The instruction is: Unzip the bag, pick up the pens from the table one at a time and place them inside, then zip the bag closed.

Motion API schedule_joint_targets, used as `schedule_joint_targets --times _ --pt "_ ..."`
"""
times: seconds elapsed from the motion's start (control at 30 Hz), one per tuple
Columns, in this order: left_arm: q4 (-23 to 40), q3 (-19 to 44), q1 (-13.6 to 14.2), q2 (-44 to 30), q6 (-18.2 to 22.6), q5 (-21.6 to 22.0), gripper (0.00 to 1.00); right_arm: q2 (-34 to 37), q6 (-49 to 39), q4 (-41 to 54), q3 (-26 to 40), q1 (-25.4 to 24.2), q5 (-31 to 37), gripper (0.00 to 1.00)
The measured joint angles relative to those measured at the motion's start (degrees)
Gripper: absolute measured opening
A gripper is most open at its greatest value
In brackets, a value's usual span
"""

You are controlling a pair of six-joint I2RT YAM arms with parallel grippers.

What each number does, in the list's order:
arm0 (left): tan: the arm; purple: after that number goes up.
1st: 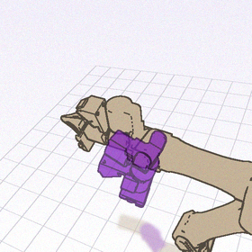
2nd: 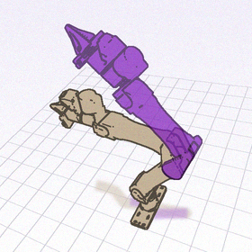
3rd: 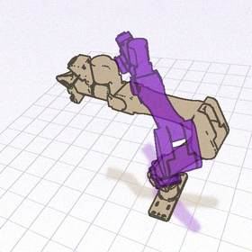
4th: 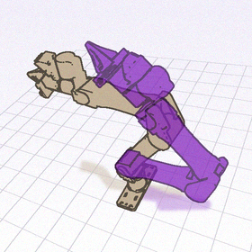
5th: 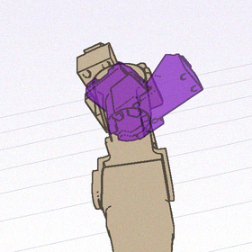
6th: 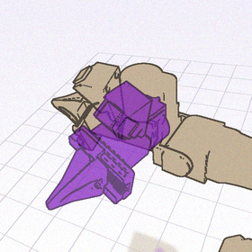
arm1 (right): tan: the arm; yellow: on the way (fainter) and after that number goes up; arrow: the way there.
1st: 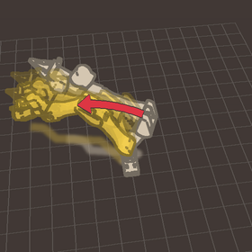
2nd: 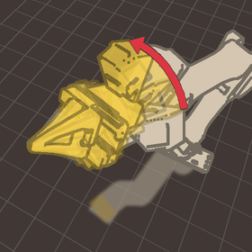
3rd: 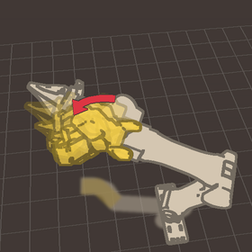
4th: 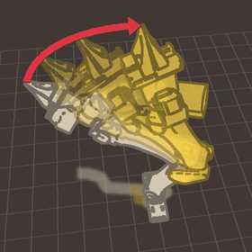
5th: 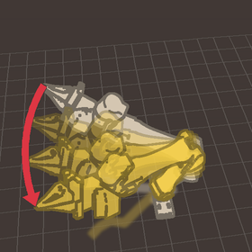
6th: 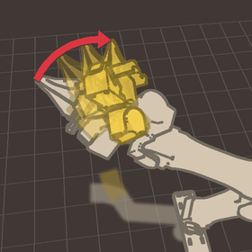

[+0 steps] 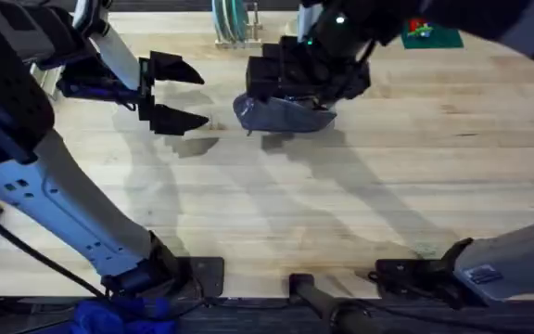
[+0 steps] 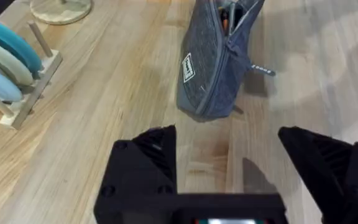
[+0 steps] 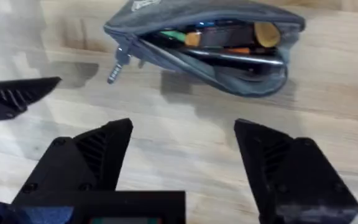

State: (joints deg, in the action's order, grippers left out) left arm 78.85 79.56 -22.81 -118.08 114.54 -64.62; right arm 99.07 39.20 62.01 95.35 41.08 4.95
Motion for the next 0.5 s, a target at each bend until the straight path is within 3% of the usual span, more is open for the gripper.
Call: schedule_joint_targets --times 0.5 --pt "0.00 -0.01 0.00 0.00 0.15 -0.11 0.994 7.66 4.72 -0.35 6.67 2.27 -2.28 0.996"
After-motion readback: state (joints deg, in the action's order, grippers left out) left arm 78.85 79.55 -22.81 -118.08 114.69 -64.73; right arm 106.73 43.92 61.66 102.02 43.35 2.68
